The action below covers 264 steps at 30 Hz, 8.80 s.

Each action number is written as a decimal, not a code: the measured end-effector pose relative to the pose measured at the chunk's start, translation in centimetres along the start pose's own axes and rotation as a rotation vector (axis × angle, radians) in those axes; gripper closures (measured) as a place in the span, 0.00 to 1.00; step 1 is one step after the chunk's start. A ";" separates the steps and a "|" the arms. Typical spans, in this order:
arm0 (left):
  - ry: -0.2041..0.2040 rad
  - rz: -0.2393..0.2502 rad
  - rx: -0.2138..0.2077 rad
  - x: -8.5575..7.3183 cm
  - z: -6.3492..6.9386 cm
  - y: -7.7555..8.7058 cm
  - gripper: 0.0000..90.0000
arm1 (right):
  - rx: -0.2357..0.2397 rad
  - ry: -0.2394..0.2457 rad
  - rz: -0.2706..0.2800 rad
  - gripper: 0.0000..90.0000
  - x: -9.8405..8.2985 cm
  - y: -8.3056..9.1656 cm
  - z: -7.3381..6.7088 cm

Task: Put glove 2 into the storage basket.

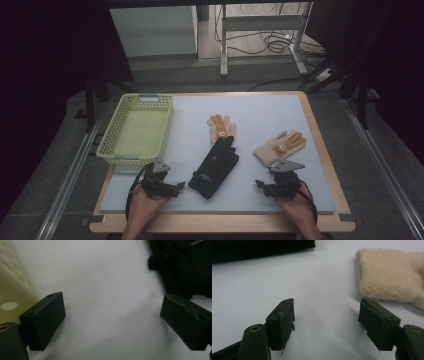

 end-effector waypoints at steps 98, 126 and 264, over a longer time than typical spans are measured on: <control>-0.021 -0.041 0.132 13.2 -4.1 5.2 0.67 | 0.001 0.004 0.001 0.31 0.0 0.0 0.1; 0.201 -0.100 0.304 9.3 -16.2 9.7 0.65 | 0.002 0.001 0.003 0.31 0.0 0.0 0.0; -0.120 -0.045 -0.058 1.3 0.5 -2.7 0.01 | -0.017 0.001 0.011 0.31 0.0 0.1 0.0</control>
Point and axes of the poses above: each handheld gripper's, and its own axes: y roughly backward along the jaws, x roughly out of its top, z roughly to its right, the point moved 5 cm from there along -y, roughly forward along the jaws, and after that the axes turned 13 degrees about -x, right-handed, at the moved point
